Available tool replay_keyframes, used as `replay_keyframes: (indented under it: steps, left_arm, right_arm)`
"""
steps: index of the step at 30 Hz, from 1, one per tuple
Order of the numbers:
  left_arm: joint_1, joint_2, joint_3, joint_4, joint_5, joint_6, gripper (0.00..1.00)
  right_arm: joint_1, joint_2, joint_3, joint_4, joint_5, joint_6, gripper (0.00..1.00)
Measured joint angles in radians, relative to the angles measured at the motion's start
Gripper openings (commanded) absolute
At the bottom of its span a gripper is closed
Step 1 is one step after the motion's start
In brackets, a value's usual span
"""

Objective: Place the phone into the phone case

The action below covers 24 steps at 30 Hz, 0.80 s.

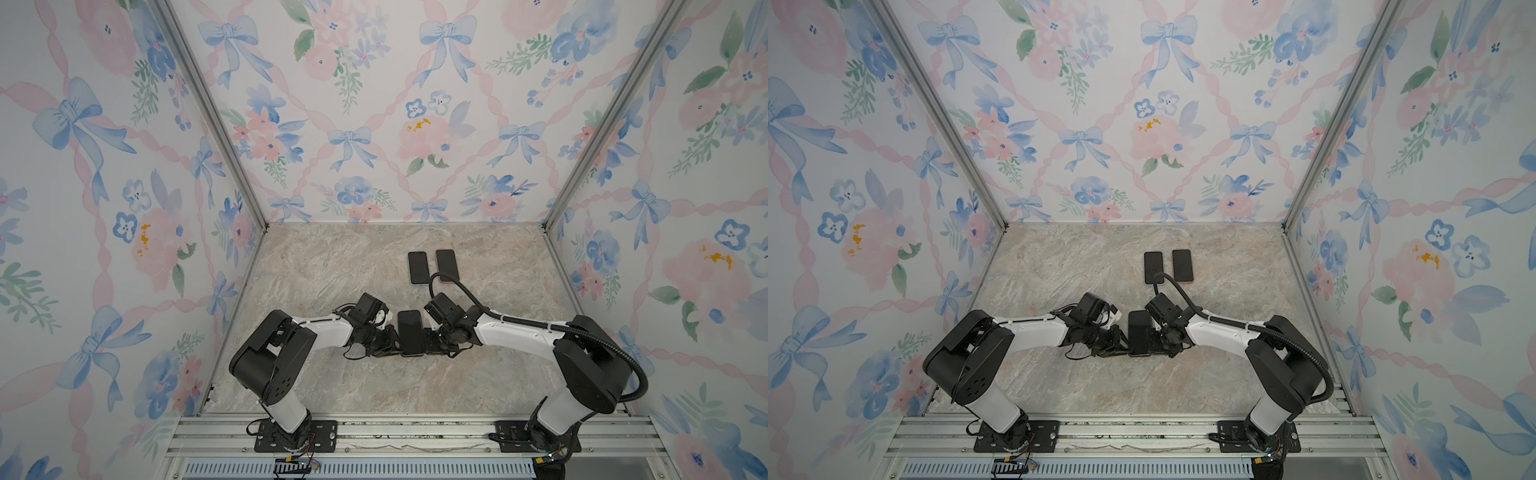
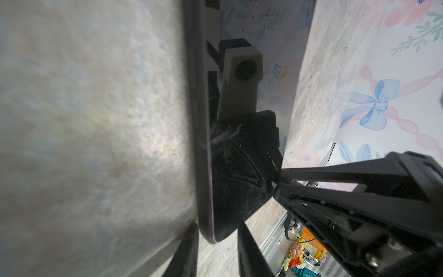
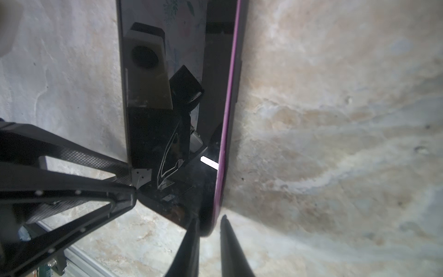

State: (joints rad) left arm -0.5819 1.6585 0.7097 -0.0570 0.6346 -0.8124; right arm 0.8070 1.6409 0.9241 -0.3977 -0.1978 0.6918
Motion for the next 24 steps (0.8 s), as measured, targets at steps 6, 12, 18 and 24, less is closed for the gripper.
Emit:
replay_keyframes:
  steps: [6,12,18,24]
  left_arm:
    - [0.000,0.005,0.000,0.001,0.005,0.004,0.27]
    - [0.000,0.007,0.001,0.000,0.007,0.004,0.26]
    - [0.001,0.008,0.002,-0.001,0.008,0.007,0.25]
    - [0.007,0.008,0.006,-0.017,0.010,0.008,0.24]
  right_arm:
    - [0.005,0.004,0.000,0.004,0.002,-0.001,0.15]
    - [0.014,0.009,0.002,0.006,0.012,0.000,0.14]
    - [0.022,0.016,0.011,0.000,0.026,0.006,0.12]
    - [0.031,0.030,0.026,-0.002,0.034,0.016,0.11]
